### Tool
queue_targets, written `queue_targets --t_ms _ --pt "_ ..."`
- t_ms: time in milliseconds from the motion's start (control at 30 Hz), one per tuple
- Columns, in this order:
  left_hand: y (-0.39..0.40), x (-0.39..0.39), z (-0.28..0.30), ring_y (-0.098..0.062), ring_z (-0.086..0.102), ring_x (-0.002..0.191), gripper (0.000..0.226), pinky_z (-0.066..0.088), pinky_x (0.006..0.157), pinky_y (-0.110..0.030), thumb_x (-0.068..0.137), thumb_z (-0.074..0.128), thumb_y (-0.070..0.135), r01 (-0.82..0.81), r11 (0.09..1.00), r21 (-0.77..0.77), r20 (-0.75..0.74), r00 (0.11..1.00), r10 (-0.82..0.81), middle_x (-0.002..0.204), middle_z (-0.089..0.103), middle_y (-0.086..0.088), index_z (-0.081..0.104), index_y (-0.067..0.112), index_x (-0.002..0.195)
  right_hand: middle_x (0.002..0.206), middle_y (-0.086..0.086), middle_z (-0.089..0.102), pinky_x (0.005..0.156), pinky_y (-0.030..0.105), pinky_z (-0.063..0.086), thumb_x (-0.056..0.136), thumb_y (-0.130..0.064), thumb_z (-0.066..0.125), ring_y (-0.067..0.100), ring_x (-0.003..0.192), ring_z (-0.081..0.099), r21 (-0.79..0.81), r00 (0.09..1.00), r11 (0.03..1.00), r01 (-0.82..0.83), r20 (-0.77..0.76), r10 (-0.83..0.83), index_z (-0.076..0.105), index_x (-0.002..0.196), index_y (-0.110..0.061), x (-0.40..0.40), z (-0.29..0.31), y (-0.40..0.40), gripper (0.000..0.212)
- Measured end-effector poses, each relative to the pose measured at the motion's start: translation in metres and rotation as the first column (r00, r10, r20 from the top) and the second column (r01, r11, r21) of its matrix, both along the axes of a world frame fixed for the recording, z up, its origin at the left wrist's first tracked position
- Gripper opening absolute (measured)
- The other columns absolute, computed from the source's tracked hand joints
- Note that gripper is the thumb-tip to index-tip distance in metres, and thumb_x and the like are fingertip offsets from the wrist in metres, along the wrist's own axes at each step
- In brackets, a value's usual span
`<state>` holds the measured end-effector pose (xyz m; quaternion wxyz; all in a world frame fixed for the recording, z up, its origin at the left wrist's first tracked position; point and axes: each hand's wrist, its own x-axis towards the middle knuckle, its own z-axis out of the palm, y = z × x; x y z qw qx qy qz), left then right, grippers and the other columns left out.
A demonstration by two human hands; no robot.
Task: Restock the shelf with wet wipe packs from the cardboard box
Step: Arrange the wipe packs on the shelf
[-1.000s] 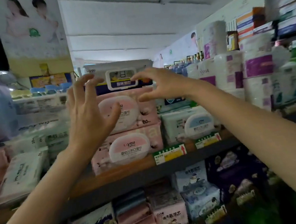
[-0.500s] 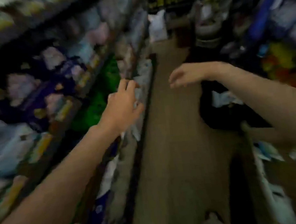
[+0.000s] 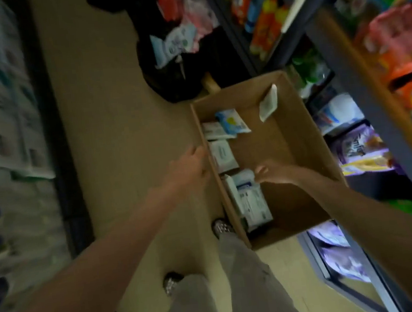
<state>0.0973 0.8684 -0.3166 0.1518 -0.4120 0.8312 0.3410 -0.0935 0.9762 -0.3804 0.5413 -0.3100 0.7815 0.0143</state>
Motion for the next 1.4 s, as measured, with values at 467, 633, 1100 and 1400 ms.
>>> queue_targets --t_ms 467,633,1100,1400 --pt "0.018 -0.026 -0.080 -0.035 0.059 0.100 0.040 0.048 0.089 -0.043 0.087 0.051 0.012 -0.001 0.996 0.089 0.119 0.993 -0.010 0.125 0.046 -0.015 0.045 0.006 0.127 0.097 0.010 0.060 0.070 0.024 0.043 0.088 -0.019 0.058 0.026 0.100 0.058 -0.078 0.990 0.987 0.137 0.048 -0.134 0.060 0.097 -0.007 0.046 -0.119 0.014 0.015" --pt "0.028 -0.037 -0.080 -0.032 0.058 0.101 0.037 0.043 0.084 -0.030 0.088 0.050 0.010 -0.003 0.993 0.122 0.076 0.997 -0.006 0.124 0.047 -0.014 0.047 0.004 0.125 0.114 0.013 0.064 0.076 0.027 0.047 0.078 -0.006 0.071 0.025 0.105 0.061 0.044 0.920 0.937 0.346 0.182 -0.349 0.063 0.109 0.002 -0.009 -0.085 0.043 0.033" --pt "0.026 -0.055 -0.091 -0.021 0.056 0.096 0.034 0.044 0.072 -0.017 0.091 0.051 0.010 -0.217 0.950 0.225 -0.021 0.973 0.228 0.124 0.048 -0.011 0.045 0.003 0.124 0.093 0.003 0.063 0.070 0.024 0.050 0.081 -0.009 0.070 0.016 0.087 0.060 -0.133 0.869 0.889 0.439 0.312 -0.383 0.064 0.099 -0.008 0.010 -0.082 0.017 0.019" --pt "-0.035 -0.074 -0.078 -0.018 0.073 0.082 0.024 0.060 0.076 -0.036 0.082 0.066 0.029 -0.586 0.322 0.744 -0.029 0.452 0.891 0.101 0.073 -0.006 0.066 0.014 0.101 0.098 0.004 0.068 0.086 0.035 0.054 0.093 -0.034 0.050 0.017 0.091 0.066 -0.080 0.424 0.618 0.782 0.795 -0.435 0.063 0.108 -0.012 -0.036 -0.039 -0.081 0.030"
